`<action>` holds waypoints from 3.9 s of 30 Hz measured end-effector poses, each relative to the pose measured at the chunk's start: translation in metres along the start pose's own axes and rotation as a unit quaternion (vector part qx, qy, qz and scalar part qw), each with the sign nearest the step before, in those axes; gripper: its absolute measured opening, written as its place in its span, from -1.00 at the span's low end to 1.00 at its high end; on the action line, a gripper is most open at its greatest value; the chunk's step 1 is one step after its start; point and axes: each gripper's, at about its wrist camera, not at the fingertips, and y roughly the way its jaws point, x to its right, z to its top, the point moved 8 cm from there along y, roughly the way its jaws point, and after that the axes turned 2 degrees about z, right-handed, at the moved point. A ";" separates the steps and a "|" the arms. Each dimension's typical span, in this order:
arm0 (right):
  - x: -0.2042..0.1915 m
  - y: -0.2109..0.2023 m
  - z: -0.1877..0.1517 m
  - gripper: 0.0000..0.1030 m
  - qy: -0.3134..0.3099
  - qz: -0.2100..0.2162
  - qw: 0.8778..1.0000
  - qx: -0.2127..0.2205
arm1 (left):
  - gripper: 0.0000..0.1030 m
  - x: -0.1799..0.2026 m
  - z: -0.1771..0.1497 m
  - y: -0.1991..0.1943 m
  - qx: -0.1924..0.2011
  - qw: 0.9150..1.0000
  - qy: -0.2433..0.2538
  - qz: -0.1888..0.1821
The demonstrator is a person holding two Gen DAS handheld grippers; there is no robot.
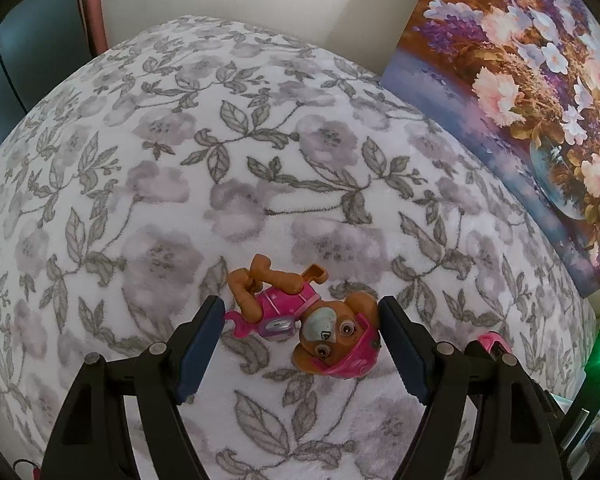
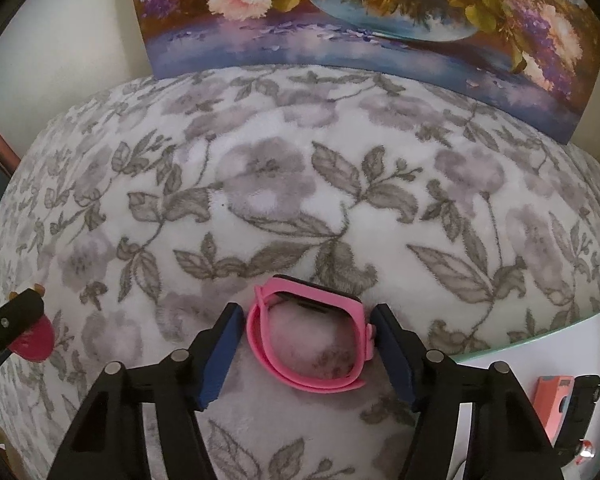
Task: Organize rigid objects
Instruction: 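Carry the toy figure and pink watch band into the tray and release both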
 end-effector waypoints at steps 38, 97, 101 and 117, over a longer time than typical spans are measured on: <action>0.041 -0.172 -0.119 0.24 0.097 0.041 0.993 0.048 | 0.54 0.035 -0.074 -0.147 0.075 0.991 0.097 -0.051; 0.260 -0.147 -0.193 0.26 0.333 -0.007 0.943 0.006 | 0.54 0.228 -0.237 -0.118 0.006 0.930 0.340 -0.140; 0.260 -0.147 -0.192 0.26 0.331 -0.007 0.944 0.005 | 0.54 0.230 -0.240 -0.116 0.007 0.927 0.348 -0.138; 0.257 -0.142 -0.192 0.34 0.322 -0.018 0.947 -0.007 | 0.54 0.227 -0.237 -0.111 -0.001 0.932 0.339 -0.128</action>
